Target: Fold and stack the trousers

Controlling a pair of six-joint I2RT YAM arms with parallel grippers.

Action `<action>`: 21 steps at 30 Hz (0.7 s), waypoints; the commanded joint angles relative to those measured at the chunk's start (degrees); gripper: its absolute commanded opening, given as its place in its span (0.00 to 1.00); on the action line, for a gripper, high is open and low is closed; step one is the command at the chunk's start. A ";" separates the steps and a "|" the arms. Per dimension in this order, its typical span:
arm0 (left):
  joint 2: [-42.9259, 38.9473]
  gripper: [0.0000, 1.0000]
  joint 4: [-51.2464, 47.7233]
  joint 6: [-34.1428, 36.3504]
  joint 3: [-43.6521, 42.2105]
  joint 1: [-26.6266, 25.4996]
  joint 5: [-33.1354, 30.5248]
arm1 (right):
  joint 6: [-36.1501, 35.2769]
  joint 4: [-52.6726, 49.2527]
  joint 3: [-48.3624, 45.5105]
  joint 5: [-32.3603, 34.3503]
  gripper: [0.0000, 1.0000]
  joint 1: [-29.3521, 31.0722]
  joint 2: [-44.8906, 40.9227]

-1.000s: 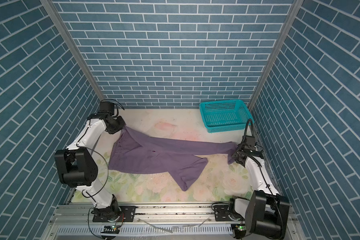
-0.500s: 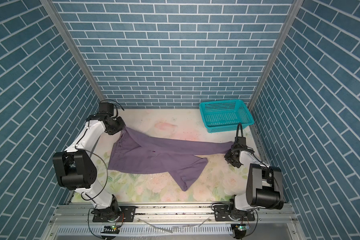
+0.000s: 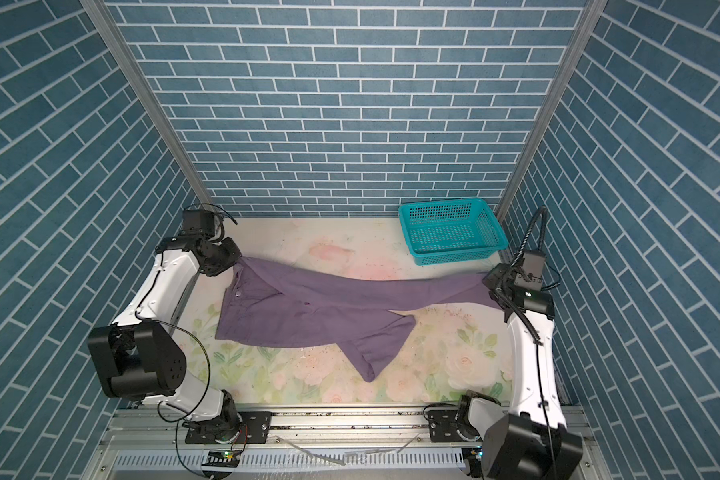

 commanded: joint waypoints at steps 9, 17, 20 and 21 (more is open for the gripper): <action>-10.93 0.00 -0.74 -4.51 -8.05 9.95 -0.53 | 1.76 -11.75 10.14 15.91 0.00 -2.61 -14.32; -9.56 0.00 -1.07 -4.83 -2.28 12.09 0.34 | 1.97 -10.19 2.91 14.68 0.00 -2.70 -9.99; -6.11 0.00 -0.47 -5.76 -0.51 12.14 2.00 | 4.48 -4.11 -4.63 10.60 0.00 -2.69 -6.75; -5.44 0.00 -0.13 -6.12 -0.28 12.01 2.10 | 5.54 -2.22 -7.11 9.89 0.00 -2.64 -5.62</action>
